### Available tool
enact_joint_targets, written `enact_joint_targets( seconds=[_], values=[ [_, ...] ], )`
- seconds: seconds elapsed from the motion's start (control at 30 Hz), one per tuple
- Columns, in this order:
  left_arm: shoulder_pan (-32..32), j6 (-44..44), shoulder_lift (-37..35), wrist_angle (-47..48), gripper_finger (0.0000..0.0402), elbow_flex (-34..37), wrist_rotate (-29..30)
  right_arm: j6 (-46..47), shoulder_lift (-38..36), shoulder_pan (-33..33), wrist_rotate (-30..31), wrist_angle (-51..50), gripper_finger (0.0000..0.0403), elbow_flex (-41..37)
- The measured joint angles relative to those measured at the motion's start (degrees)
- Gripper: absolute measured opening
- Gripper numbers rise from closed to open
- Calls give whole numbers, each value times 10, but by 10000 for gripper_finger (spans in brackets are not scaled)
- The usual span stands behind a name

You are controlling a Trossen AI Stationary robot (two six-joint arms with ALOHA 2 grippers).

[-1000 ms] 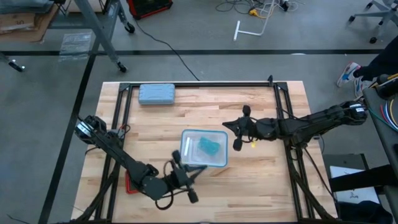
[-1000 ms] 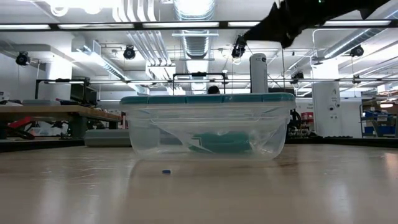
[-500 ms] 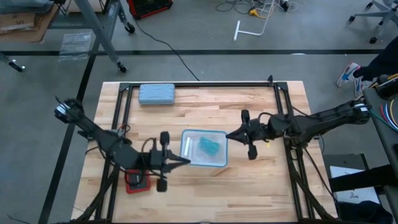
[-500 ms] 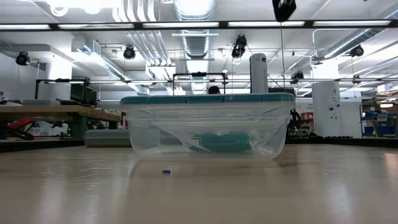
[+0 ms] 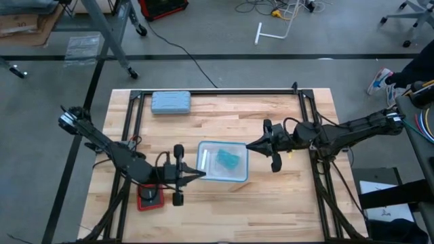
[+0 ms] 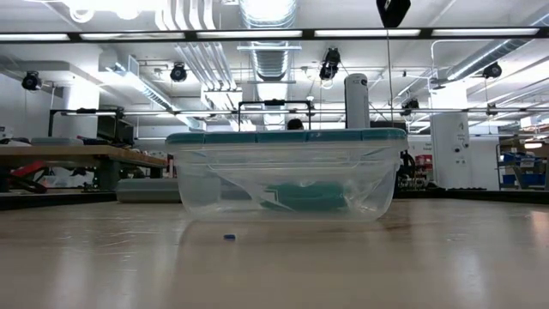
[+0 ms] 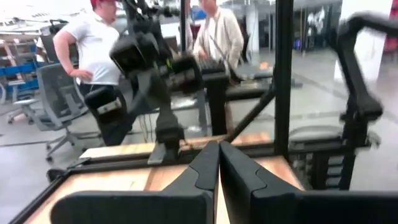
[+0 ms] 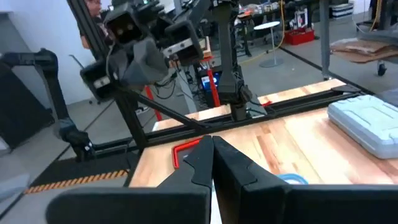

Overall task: Roll bandage
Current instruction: Return to Home Position

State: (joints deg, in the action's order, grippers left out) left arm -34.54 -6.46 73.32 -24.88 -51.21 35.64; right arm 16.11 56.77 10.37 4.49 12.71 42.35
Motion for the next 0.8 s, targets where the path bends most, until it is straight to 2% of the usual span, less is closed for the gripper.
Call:
enact_joint_targets(
  seconds=[0.1, 0.17, 0.23, 0.4, 0.5, 0.67, 0.8],
  values=[
    [2, 9, -1, -18, 1, 5, 25, -5, 0, 1, -3, 0, 0, 0],
    [10, -10, -2, -31, 1, 5, 19, -10, 0, 2, -5, 1, 0, 3],
    [24, -20, -9, -27, 4, 2, -14, -11, 0, 2, -6, 13, 0, 5],
    [80, 0, -46, 5, 9, -4, -163, -31, 0, 3, -11, 32, 0, 5],
    [107, 24, -84, 62, 6, 7, -197, -42, -11, 11, -33, 32, 0, 4],
    [117, 42, -204, 58, 2, 89, -203, -61, -58, 24, -33, 34, 0, -18],
    [117, 54, -310, -17, 6, 204, -202, -70, -123, 24, -31, 35, 0, -67]
  ],
)
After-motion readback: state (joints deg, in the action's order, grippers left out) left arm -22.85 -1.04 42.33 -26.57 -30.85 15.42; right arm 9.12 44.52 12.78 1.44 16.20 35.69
